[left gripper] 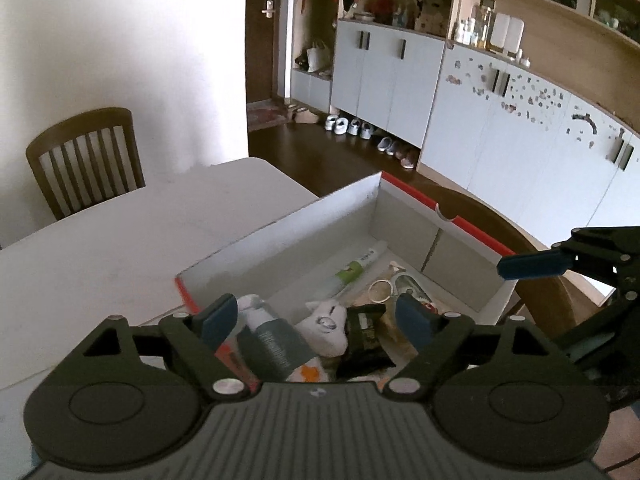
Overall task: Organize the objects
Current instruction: 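Withdraw both tools from the box back toward the glass table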
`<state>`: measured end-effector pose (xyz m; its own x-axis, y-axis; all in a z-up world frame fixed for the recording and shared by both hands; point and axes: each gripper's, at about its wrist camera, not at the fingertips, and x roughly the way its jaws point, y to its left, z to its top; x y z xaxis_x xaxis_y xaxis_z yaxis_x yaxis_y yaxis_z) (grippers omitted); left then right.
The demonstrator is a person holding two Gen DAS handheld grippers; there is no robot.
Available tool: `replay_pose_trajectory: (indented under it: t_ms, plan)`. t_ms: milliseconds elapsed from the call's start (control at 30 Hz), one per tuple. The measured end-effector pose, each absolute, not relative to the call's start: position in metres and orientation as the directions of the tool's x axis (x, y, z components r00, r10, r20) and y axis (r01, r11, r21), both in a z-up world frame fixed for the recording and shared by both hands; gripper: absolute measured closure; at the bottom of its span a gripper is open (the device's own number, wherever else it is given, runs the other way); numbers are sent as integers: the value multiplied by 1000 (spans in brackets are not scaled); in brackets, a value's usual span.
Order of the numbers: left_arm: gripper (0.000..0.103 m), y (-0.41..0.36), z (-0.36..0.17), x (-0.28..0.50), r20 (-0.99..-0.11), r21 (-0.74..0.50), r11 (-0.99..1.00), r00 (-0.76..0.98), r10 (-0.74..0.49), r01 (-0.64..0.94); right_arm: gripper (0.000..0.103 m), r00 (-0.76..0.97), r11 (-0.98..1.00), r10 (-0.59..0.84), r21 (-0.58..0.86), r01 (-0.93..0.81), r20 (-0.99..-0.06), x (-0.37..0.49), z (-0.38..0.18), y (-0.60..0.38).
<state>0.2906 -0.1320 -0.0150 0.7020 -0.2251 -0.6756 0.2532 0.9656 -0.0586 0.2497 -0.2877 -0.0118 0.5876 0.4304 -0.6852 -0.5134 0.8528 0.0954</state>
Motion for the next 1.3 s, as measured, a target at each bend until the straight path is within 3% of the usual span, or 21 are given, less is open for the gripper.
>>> replay_pose_trajectory:
  t_ms: [133,333,833,1300]
  plan:
    - [6,-111,-6,279,-667,-49,968,714,-214,245,13,587,851,449,122,-511,-674,243,-6,-271]
    - [2,-72,2,263,-655,-42,975,731,-190,216,12,573,839,473,145,-524,-670,233,-1,-238]
    - [0,45,-12,230,-671,-83,992,731,-122,89,6,516,803,502,152,-576,-694,219,-7,-135]
    - [0,128,-62,212,-730,-44,999,683,-39,10,6,470,784,450,84,-615,-759,230,-44,-42]
